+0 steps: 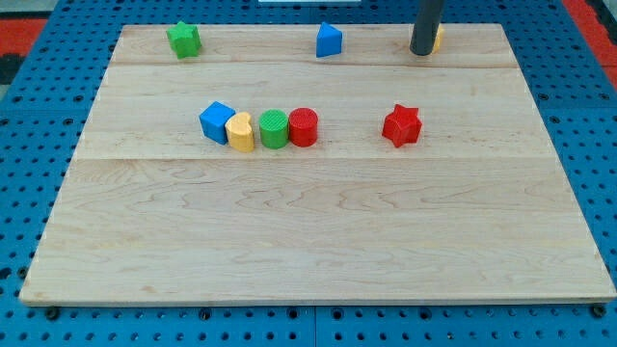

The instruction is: Move the hexagon towards the top right corner of the board

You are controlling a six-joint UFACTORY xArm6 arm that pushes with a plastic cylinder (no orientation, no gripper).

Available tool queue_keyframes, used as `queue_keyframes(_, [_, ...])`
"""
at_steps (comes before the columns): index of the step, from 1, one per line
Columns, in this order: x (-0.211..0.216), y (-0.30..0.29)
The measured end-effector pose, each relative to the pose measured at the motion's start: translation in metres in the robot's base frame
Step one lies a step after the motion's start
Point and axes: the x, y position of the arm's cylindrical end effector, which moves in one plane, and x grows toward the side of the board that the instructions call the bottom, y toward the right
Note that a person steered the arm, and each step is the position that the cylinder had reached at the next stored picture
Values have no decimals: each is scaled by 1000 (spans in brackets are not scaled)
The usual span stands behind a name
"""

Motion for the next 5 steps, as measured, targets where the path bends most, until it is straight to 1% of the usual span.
queue_keyframes(1, [-23, 1])
queue_keyframes(3, [-27, 1])
queue_keyframes(4, [-20, 1])
queue_keyframes(5, [17, -16])
